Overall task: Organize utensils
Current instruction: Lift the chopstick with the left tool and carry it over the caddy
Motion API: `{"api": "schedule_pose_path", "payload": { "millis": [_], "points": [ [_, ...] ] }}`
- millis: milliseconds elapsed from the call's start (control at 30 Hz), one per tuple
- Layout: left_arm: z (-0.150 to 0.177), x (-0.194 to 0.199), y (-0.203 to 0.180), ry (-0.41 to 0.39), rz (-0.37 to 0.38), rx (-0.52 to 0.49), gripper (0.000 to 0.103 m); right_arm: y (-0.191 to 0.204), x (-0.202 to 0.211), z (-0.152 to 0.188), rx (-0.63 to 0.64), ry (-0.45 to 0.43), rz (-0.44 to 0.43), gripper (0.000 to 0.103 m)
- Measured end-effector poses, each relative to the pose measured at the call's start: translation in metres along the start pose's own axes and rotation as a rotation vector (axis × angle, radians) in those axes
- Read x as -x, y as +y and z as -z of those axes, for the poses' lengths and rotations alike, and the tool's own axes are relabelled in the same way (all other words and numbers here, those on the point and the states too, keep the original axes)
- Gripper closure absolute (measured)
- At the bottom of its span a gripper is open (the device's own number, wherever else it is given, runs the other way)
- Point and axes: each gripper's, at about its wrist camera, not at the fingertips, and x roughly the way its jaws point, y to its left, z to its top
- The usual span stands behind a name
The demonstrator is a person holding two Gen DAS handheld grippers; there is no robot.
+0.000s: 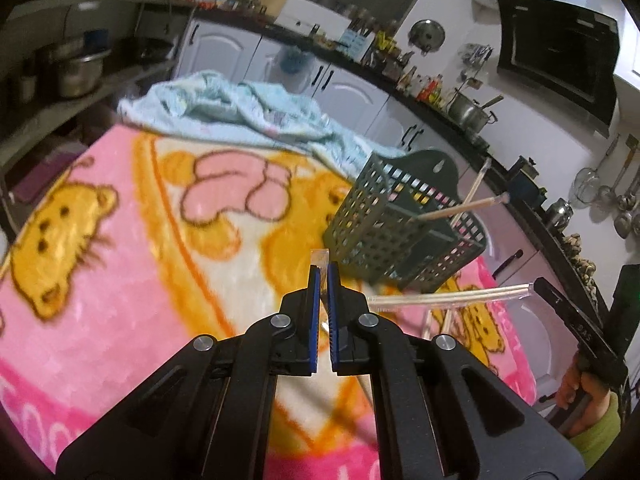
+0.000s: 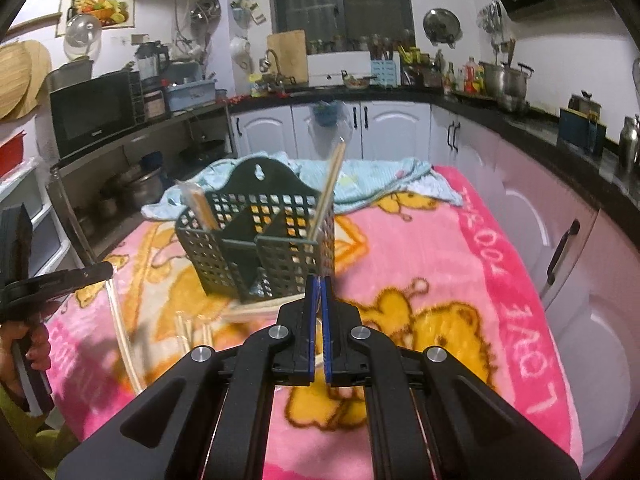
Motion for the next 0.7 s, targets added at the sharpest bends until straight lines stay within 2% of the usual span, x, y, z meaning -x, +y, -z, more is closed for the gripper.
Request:
{"api": "schedule_pose_path", "payload": {
  "millis": [700],
  "points": [
    [-0.035,0.030,-0.078,-0.105,0.106,-0.139,0.102,0.020,0.054,-0.029,0.056,-0.122,-0.033,0.101]
  ]
}}
